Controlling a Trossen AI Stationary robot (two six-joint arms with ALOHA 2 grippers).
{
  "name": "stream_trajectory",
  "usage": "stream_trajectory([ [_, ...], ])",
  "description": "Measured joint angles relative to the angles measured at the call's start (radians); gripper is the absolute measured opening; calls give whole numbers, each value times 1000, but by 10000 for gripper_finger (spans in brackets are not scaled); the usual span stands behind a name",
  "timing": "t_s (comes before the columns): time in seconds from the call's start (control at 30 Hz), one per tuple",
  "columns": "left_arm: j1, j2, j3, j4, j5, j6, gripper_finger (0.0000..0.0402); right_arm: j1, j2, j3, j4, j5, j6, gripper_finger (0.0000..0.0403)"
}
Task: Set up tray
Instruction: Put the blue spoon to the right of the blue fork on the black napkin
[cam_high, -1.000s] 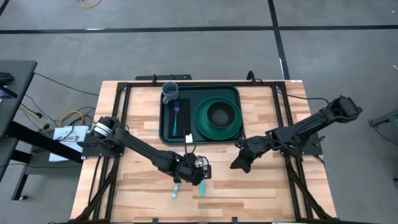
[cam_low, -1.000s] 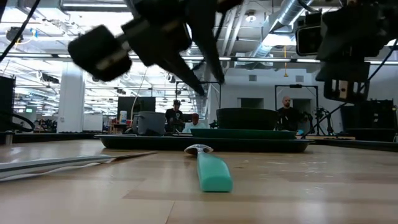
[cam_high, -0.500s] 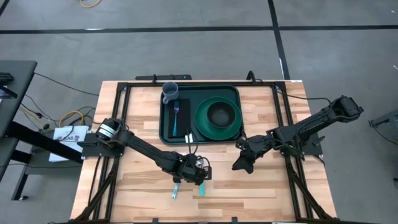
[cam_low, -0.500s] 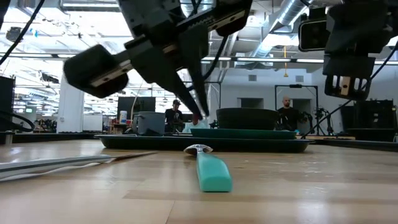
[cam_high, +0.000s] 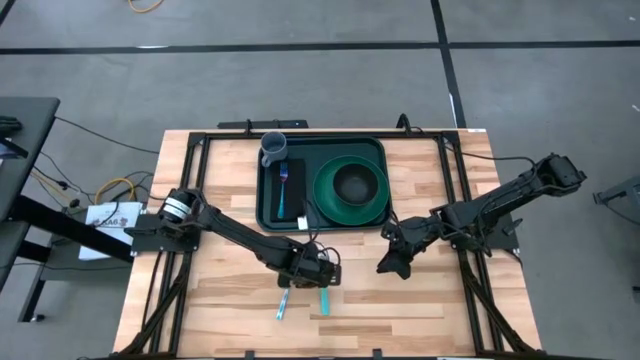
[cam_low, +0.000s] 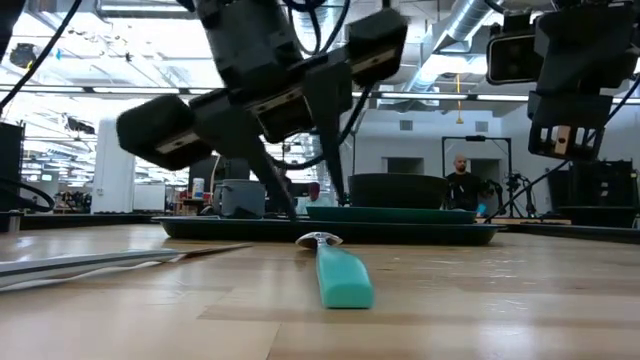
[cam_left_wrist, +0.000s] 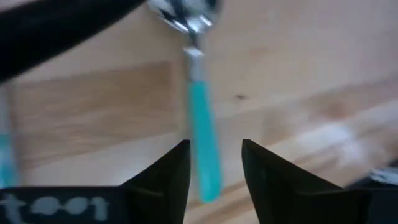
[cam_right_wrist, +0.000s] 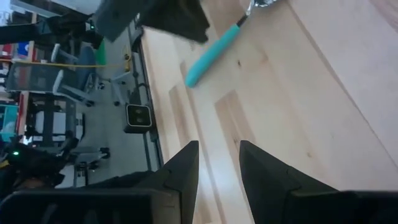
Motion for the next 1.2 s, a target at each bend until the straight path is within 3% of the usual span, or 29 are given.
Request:
stream_trajectory([
  [0.23, 0, 49, 1, 112, 63, 3, 144, 0, -1, 0, -17, -3, -6, 108],
  [0.7, 0, 48, 1, 98, 43, 17, 144, 0, -25, 0, -34, -1, -20, 108],
  [0.9, -2, 48, 1, 133, -16, 23, 144, 0, -25, 0, -37, -3, -32, 108],
  [1.2, 9, 48, 1, 240, 190, 77, 144, 0, -25, 0, -31, -3, -33, 108],
])
